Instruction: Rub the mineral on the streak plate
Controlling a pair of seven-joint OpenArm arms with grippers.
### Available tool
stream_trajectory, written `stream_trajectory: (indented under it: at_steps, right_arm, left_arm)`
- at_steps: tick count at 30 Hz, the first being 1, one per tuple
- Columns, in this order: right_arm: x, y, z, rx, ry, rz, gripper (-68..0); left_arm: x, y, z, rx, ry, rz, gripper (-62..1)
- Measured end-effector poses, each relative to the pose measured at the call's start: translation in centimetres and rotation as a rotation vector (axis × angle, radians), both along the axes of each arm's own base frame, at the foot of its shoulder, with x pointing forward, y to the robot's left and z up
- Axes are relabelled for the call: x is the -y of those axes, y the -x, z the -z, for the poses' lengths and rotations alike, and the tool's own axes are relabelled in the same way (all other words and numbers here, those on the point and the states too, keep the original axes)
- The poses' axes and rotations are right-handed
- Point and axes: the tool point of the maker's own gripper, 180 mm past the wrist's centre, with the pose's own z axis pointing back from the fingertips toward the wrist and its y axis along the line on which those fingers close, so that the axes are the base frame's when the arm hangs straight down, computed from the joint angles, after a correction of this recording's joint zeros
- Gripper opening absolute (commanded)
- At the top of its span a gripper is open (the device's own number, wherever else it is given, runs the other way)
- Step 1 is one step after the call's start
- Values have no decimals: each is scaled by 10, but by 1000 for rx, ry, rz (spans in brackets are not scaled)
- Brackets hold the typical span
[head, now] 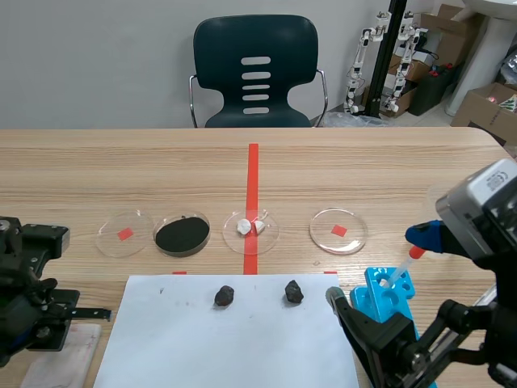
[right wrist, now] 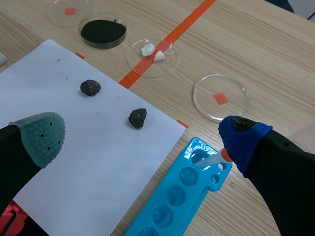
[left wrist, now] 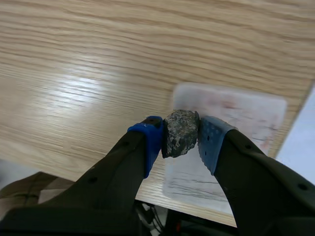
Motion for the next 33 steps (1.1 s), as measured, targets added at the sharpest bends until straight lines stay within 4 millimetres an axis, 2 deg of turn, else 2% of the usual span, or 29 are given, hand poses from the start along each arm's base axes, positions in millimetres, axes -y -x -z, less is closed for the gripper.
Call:
stream_trajectory:
  at_steps: [13, 19, 26, 33]
  right_arm:
    - [0, 0, 0, 0, 0, 0, 4]
    - [0, 0, 0, 0, 0, 0, 4]
    - [0, 0, 0, 0, 0, 0, 4]
    - [0, 0, 0, 0, 0, 0, 4]
  left_arm:
    - [16, -2, 6, 0, 170, -14, -453]
    - [37, -13, 4, 47, 259, 14, -453]
    - [37, -13, 4, 50, 258, 21, -453]
    - [24, -5, 6, -13, 144, 39, -453]
